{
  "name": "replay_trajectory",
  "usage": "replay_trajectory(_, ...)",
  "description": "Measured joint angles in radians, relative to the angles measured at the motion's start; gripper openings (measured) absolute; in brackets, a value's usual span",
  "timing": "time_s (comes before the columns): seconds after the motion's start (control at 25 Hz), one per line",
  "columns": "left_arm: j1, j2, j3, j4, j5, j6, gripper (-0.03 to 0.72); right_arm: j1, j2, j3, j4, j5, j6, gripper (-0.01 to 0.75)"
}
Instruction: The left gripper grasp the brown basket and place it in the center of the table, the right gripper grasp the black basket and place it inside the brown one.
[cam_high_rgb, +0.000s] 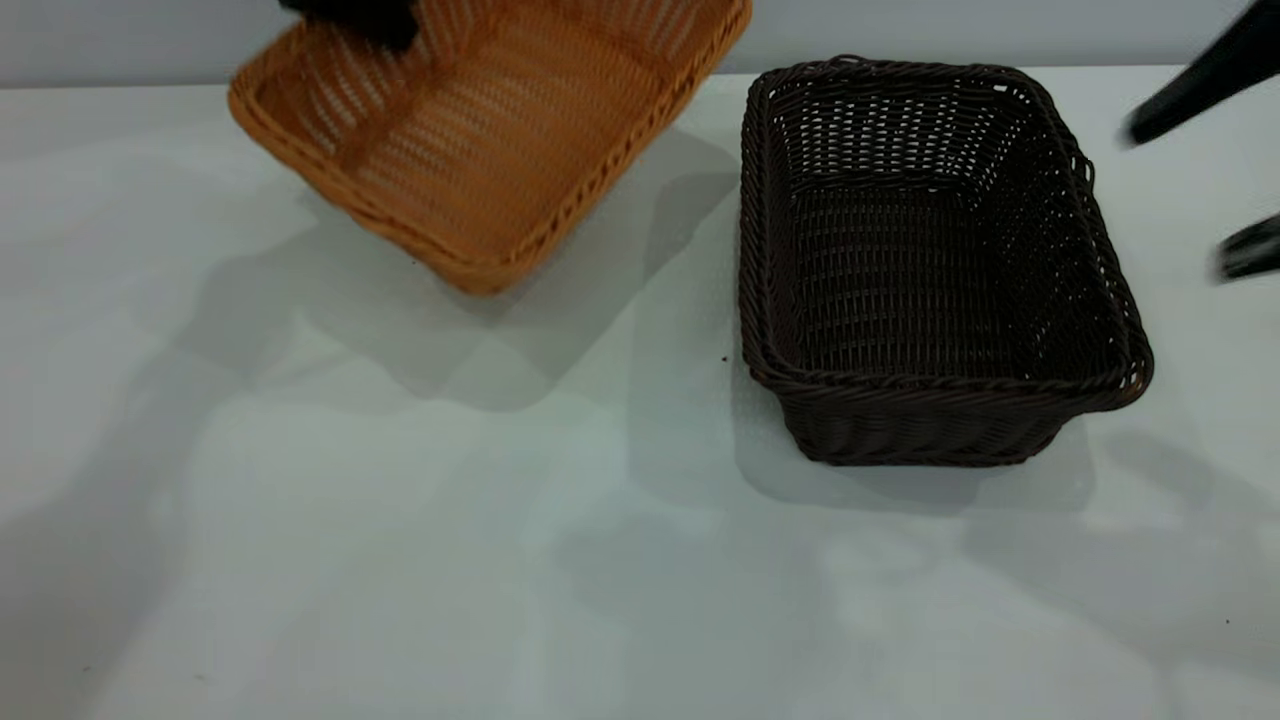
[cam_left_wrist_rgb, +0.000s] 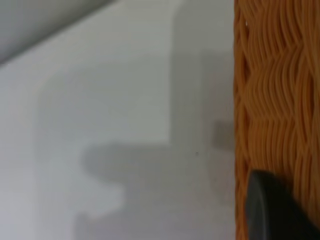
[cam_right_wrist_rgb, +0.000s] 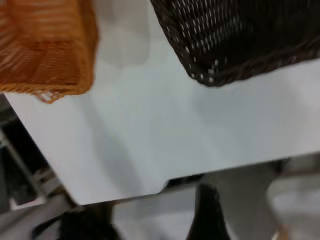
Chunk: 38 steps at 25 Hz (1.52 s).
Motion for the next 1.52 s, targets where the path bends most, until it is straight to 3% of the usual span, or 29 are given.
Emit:
replay_trajectory(0.2,0.001,-0.017,0.0,0.005,-0.001,0.002,0.078,0.087,0.245,-0.016,0.15,-0.059,0.011,0.461)
replay_trajectory(0.64,0.073,-0.024,0.0,0.026,-0.012,0.007,0.078,0.087,0.566,-0.157,0.222,-0.099,0.011,0.46)
replay_trajectory(1.04,0.129,-0.024,0.0,0.007,-0.017,0.007,0.078,0.087,0.618,-0.228,0.184,-0.251,0.011,0.443)
replay_trajectory(1.28,0.124,-0.024,0.0,0.003,-0.017,0.007,0.078,0.083,0.624,-0.228,0.119,-0.359,-0.009,0.326)
replay_trajectory(1.52,0.113,-0.024,0.0,-0.009,0.049,0.004,0.078,-0.003,0.624,-0.241,0.131,-0.403,-0.172,0.094)
